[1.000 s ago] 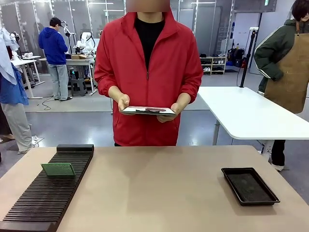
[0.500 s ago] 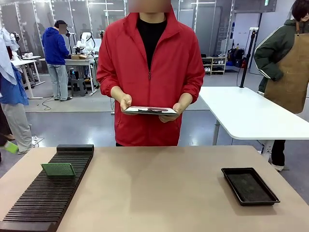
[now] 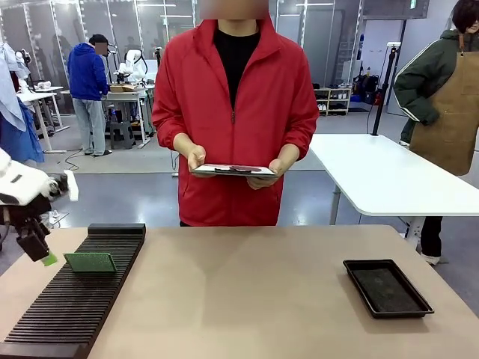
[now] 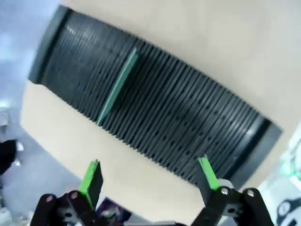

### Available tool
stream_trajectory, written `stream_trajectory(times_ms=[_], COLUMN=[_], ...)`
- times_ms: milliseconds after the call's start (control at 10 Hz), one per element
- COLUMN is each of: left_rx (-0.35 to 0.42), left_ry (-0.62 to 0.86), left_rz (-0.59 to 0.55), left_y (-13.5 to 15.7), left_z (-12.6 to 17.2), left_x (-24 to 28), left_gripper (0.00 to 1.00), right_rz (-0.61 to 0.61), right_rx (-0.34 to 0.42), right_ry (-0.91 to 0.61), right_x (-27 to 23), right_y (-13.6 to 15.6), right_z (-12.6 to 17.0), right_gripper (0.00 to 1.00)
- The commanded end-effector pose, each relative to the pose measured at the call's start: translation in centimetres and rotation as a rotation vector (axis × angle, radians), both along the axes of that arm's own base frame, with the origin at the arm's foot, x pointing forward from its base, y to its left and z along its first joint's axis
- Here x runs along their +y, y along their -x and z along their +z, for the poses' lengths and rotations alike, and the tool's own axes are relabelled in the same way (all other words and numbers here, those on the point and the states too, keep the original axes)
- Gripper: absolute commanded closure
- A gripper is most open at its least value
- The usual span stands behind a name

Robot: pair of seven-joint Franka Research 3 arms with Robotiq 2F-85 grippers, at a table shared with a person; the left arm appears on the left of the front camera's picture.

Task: Inspect the PCB.
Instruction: Pick up the Blank PCB and present it to the human.

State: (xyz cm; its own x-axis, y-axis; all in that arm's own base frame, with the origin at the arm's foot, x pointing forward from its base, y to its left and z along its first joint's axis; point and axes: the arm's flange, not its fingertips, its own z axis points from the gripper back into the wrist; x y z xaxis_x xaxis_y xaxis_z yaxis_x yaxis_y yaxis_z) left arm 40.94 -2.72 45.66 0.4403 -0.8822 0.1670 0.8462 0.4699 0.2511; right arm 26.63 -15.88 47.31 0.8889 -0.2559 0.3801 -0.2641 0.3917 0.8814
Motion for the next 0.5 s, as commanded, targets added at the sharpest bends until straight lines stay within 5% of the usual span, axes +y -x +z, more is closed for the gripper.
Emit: stream_trajectory(times_ms=[0,400], left_rx=[-0.033,0.006], left_ry=[-0.079,-0.059], left_rz=[-0.096,-0.05], left_y=[-1.14,-0.52], left_z=[-0.87,-0.82], left_x=[-0.07,-0.33], left_gripper=[0.0,0.0], right_rz=[0.005,0.005], right_rx=[-0.026,-0.026], right_ry=[-0.009,-0.009], right_x=[-0.15,-0.15], right_y=[-0.17,-0.17], right_z=[0.11,0.11], right_gripper=[0.0,0.0])
